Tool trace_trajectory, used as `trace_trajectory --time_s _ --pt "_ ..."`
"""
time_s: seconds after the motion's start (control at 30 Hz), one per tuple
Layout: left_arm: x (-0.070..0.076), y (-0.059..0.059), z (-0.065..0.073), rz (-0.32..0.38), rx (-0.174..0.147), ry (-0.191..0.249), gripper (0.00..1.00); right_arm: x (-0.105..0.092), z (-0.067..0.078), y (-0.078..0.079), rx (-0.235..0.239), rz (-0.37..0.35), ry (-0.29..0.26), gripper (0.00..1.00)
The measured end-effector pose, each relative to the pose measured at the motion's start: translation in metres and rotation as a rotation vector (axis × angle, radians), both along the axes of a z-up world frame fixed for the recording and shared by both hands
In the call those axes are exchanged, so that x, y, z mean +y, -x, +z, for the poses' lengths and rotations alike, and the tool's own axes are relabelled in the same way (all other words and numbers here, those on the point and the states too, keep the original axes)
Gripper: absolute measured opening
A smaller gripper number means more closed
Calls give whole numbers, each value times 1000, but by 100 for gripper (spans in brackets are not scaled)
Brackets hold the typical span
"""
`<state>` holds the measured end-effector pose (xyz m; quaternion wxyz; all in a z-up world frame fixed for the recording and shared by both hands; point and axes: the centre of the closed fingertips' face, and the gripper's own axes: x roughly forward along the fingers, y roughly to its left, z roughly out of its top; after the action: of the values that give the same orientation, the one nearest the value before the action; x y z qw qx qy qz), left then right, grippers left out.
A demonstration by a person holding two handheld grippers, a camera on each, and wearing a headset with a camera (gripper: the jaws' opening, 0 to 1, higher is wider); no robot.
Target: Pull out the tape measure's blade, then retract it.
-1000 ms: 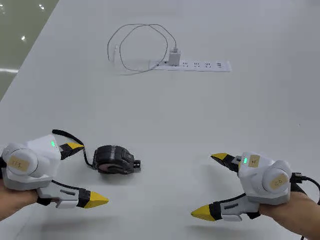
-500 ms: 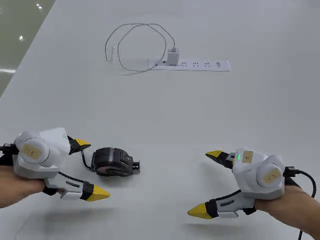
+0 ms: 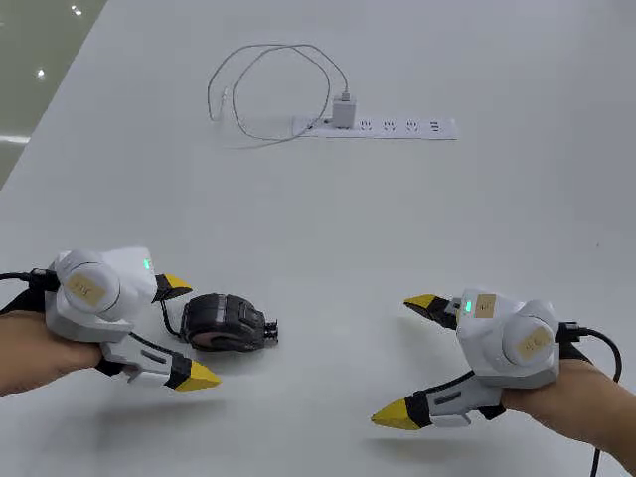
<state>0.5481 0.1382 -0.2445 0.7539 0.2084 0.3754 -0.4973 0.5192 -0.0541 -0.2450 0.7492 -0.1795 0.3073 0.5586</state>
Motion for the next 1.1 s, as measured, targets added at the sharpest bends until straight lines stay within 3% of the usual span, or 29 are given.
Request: trace_trajectory --time_s 0.53,0.63,1.1 --pt "-2 -7 -3 -74 -10 -58 54 3 1 -9 -7 22 5 90" --pt "-3 -7 -4 -82 8 -63 50 4 1 -10 -6 24 4 90" --pt "-4 -4 -8 -128 17 -96 37 5 -1 -11 -3 31 7 90"
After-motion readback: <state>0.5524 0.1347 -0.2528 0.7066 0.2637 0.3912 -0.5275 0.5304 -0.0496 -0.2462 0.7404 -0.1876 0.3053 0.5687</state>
